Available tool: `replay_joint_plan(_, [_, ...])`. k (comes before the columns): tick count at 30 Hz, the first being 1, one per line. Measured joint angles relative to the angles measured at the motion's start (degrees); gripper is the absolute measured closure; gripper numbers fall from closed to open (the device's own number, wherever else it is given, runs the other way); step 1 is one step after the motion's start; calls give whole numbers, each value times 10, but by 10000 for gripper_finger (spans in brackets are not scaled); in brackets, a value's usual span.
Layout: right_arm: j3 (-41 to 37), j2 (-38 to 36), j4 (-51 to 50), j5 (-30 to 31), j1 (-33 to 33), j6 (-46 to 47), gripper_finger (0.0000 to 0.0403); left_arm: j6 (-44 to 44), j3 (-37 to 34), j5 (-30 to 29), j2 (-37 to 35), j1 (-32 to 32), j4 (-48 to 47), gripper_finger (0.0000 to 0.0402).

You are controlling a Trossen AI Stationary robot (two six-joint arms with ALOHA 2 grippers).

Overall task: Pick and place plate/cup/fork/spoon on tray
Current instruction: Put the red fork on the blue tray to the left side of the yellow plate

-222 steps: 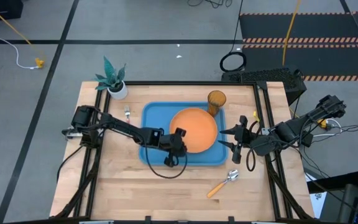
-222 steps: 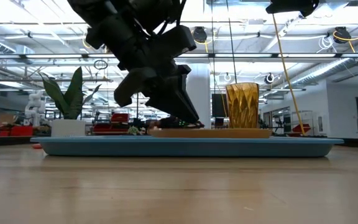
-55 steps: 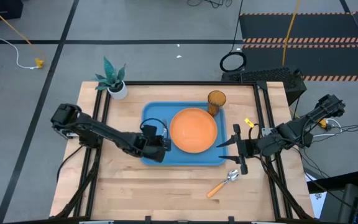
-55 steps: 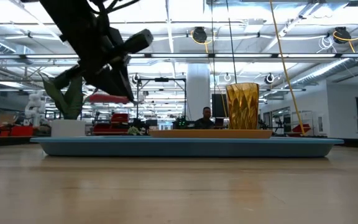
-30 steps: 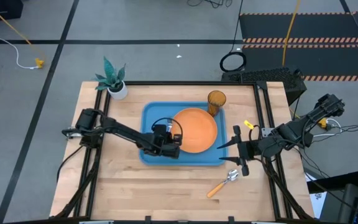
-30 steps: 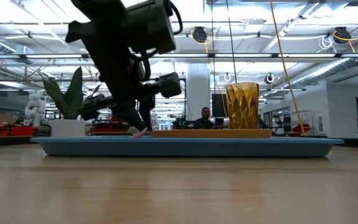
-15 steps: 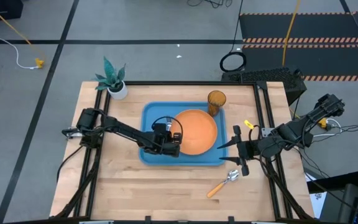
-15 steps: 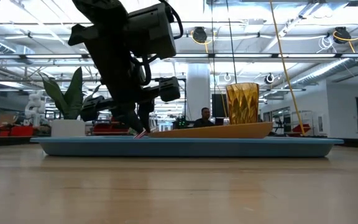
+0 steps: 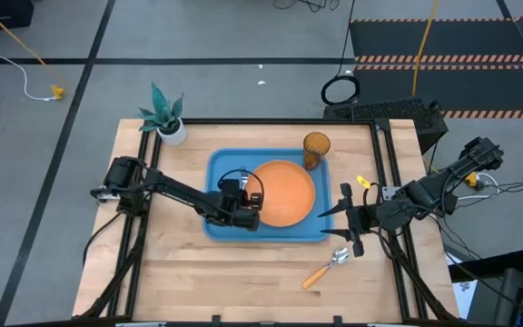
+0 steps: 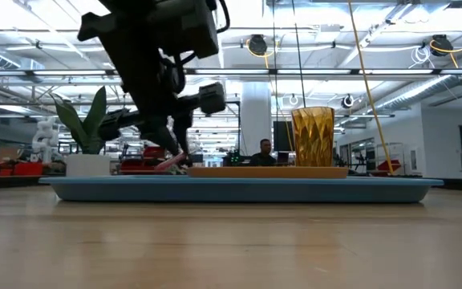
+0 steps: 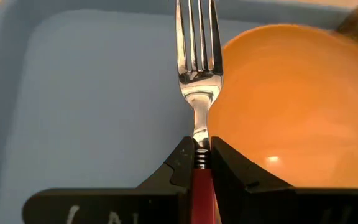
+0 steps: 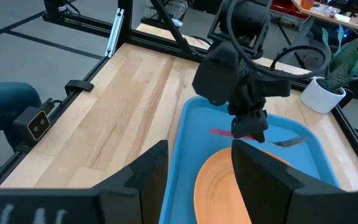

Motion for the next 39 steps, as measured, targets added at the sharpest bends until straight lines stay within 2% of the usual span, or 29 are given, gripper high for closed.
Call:
replay_joint_plan(5, [0, 0, 0, 0, 0, 1, 234, -27, -5, 35, 9, 4, -22, 366])
replay_joint_plan(10, [0, 0, 2, 0, 0, 1, 234, -38, -5, 39, 18, 7, -18, 366])
replay_joint_plan(21, [0, 0, 2, 0, 0, -3, 234, 38, -4, 43, 30, 29, 85, 366])
replay_joint_plan(39, [0, 0, 2, 0, 0, -3, 234, 30, -4, 51, 44, 42, 74, 366])
